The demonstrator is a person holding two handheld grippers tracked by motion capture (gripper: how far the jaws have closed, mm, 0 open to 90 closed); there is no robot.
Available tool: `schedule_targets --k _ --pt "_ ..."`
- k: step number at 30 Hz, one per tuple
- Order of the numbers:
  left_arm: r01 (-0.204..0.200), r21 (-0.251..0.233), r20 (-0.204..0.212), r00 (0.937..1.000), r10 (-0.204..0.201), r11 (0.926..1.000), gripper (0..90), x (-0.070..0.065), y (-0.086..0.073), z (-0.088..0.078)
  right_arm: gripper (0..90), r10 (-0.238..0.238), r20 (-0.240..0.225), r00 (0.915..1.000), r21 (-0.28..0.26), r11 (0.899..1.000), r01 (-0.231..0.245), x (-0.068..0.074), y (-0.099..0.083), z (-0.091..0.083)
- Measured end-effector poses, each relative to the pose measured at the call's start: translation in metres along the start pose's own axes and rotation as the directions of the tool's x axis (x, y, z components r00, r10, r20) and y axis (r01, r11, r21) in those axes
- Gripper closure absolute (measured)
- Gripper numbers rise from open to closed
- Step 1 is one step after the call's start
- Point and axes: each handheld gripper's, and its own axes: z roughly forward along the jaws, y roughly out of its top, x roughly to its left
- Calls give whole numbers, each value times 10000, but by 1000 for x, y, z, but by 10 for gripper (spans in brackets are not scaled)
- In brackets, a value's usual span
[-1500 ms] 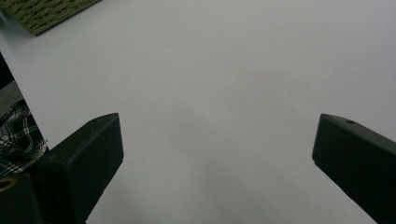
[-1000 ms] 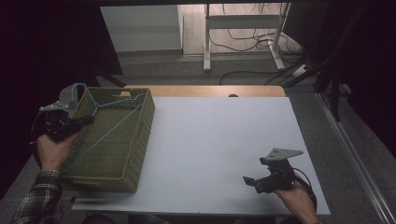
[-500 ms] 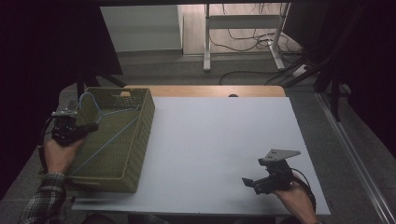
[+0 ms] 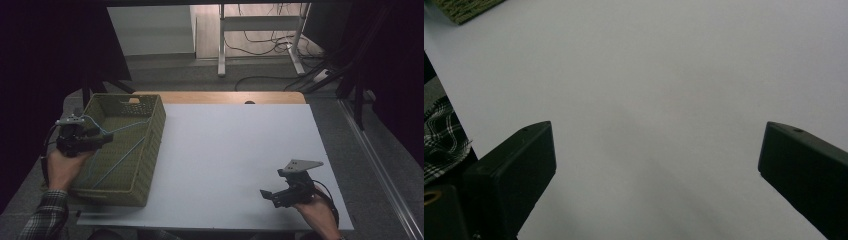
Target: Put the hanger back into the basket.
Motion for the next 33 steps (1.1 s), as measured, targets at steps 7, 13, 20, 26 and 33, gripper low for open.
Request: schedule_targets --k 7,13,20,26,33 --pt "-328 -258 1299 9909 359 9991 184 -34 3 -6 9 119 74 9999 -163 9998 -117 0 1 -4" --pt "-499 -565 1824 9814 594 9972 139 -56 2 -10 3 148 117 9998 -225 9996 -146 0 1 -5" --pt "-1153 -898 2283 9644 1332 9893 88 -89 -3 -12 3 174 105 9998 -176 9997 -172 1 -1 -6" --pt "-1451 -840 2471 9554 1617 9858 57 -110 -12 -4 3 200 125 9997 -154 9997 -198 2 -3 -6" --pt "-1649 -865 2478 9517 1815 9825 41 -128 -26 1 3 143 119 9998 -46 9999 -143 2 -4 -5"
